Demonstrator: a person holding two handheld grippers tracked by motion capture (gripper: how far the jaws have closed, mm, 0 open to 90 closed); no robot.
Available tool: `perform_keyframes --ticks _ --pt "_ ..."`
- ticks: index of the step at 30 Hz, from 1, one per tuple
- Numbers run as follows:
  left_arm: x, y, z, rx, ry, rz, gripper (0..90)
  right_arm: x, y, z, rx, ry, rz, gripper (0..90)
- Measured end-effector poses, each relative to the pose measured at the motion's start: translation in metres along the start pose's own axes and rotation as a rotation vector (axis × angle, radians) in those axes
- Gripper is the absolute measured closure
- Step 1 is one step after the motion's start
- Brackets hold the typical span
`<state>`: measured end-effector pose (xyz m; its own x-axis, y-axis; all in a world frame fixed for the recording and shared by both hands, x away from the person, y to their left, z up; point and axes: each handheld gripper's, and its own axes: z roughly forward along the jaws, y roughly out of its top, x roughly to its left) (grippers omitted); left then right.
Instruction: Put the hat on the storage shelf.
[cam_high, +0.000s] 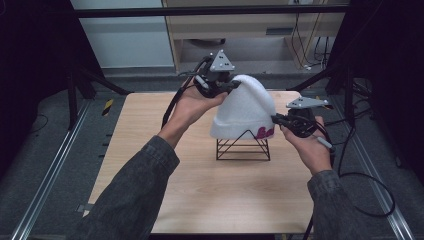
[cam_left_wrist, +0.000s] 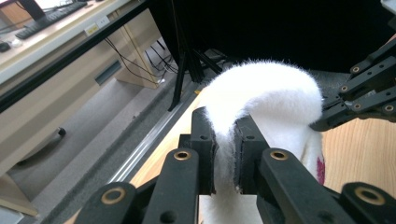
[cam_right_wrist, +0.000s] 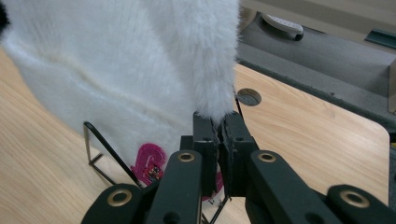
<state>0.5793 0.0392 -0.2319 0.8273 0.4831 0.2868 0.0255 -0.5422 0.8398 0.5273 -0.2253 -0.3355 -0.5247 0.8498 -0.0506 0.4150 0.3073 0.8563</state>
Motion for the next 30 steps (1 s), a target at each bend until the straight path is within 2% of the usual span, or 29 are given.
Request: perform_keyframes --ticks 14,18,30 --pt "-0.004 -0.015 0.012 0.033 -0.022 -0.010 80.8 0.004 -0.020 0.013 0.046 0.023 0.015 86.0" --pt "-0.007 -0.020 0.016 0.036 -0.035 -0.013 80.8 0.004 -0.025 0.014 0.060 0.022 0.004 86.1" --pt "-0.015 -0.029 0.024 0.051 -0.060 -0.014 80.7 0.002 -0.040 0.020 0.086 0.024 0.029 85.9"
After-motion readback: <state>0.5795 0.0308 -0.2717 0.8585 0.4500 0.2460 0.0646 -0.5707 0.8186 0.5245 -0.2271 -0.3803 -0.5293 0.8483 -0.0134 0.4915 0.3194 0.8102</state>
